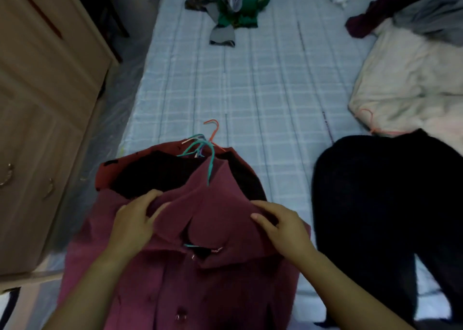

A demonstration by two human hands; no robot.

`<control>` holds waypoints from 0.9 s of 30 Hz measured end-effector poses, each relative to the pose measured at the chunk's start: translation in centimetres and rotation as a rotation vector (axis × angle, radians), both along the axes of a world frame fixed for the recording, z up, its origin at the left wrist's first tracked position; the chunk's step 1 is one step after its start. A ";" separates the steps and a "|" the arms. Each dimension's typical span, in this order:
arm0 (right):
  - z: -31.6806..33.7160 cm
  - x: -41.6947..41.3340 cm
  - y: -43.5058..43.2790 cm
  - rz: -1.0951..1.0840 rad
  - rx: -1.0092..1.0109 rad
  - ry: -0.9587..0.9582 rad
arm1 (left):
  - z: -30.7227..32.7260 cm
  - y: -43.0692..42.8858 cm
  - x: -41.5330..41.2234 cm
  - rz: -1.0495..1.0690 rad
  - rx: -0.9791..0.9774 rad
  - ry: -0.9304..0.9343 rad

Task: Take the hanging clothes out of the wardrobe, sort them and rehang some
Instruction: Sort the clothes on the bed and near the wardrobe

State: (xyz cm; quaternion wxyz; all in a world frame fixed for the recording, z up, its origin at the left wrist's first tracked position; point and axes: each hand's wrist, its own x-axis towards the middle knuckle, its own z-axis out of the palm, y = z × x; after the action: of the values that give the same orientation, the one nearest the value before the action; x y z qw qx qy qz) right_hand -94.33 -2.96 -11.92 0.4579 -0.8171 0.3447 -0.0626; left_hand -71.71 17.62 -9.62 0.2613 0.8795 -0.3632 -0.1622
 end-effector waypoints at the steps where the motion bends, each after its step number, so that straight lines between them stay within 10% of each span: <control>1: 1.1 -2.1 0.7 -0.012 0.000 -0.024 | 1.6 0.9 -2.3 0.007 -0.028 0.006; 13: 12.7 -35.0 8.3 -0.421 -0.307 -0.369 | 17.8 3.5 -31.9 -0.285 -0.285 -0.100; 27: 18.0 -56.6 4.2 -0.708 -0.738 -0.281 | 19.2 -5.9 -49.9 -0.564 -0.318 0.467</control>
State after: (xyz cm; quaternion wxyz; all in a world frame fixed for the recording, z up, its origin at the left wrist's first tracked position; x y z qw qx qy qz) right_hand -150.93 1.22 6.04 0.1326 -0.7412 0.4898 -0.4394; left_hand -121.59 11.70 9.60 0.4151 0.6334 -0.5417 -0.3647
